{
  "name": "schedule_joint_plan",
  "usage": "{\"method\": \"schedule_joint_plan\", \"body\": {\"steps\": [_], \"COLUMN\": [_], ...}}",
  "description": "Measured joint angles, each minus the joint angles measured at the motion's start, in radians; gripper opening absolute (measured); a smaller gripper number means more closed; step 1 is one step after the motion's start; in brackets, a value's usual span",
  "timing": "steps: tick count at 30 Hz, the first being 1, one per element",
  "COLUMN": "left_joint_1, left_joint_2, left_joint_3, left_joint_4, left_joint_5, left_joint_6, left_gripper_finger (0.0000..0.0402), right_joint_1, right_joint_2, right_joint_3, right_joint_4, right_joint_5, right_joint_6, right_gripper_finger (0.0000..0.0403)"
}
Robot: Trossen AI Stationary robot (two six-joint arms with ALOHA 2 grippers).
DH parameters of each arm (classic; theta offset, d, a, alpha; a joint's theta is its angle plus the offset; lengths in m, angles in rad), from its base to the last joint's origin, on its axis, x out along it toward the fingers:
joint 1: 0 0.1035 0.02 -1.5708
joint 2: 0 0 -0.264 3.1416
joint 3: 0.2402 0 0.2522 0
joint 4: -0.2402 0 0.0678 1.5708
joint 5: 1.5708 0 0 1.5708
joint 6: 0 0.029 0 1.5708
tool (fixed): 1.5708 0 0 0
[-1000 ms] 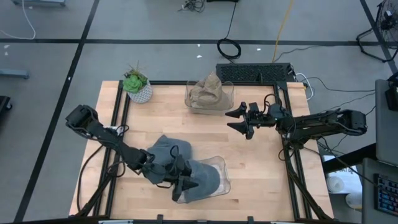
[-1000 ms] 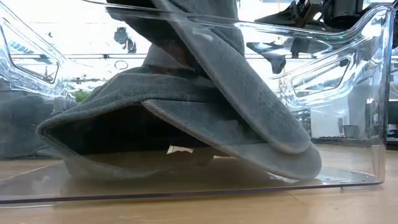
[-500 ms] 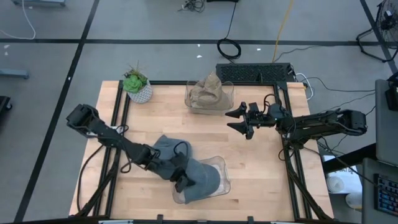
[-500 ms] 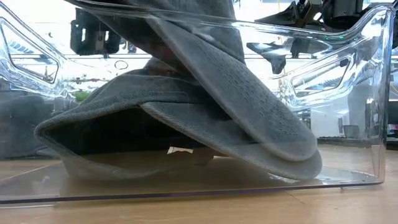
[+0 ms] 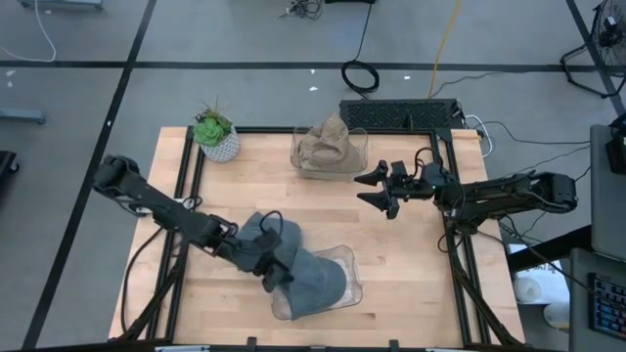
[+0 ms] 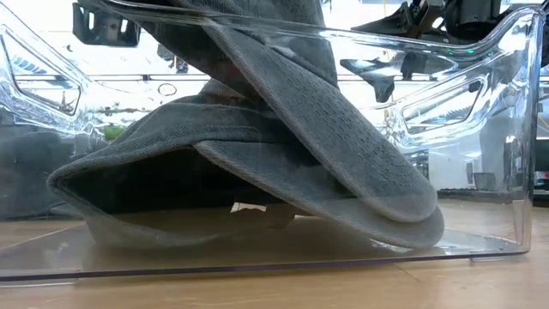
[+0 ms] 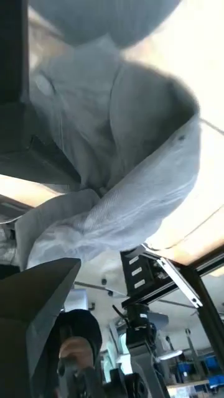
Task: Pick & Place hat
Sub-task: Put the right blue cap into the bottom transparent bin
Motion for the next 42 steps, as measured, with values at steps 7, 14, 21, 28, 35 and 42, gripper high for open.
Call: {"method": "schedule_joint_plan", "body": {"steps": [7, 14, 21, 28, 35, 42], "left_joint_1": [0.0, 0.019, 0.023, -0.028, 0.032, 0.055], "left_joint_2": [-0.09, -0.074, -0.029, 0.021, 0.149, 0.305], "left_joint_3": [0.0, 0.001, 0.0, 0.002, 0.001, 0.253], "left_joint_4": [-0.132, -0.024, 0.132, 0.359, 0.362, 0.155], "left_joint_5": [-0.109, -0.105, -0.068, -0.129, -0.023, 0.086], "left_joint_6": [0.077, 0.332, 0.638, 1.066, 0.896, 0.961], "left_gripper_finger": [0.0214, 0.0214, 0.02, 0.004, 0.0004, 0.0002], "right_joint_1": [0.0, 0.0, 0.001, 0.001, 0.002, 0.002], "right_joint_2": [0.0, 0.0, 0.0, 0.0, 0.0, 0.0], "right_joint_3": [0.0, 0.0, 0.0, 0.0, 0.0, 0.0], "right_joint_4": [-0.001, -0.001, -0.001, -0.009, -0.033, -0.04], "right_joint_5": [0.0, 0.0, 0.0, 0.001, 0.029, 0.057], "right_joint_6": [0.0, -0.002, -0.001, 0.0, -0.007, -0.007], "right_gripper_finger": [0.0279, 0.0279, 0.0279, 0.0279, 0.0279, 0.0279]}}
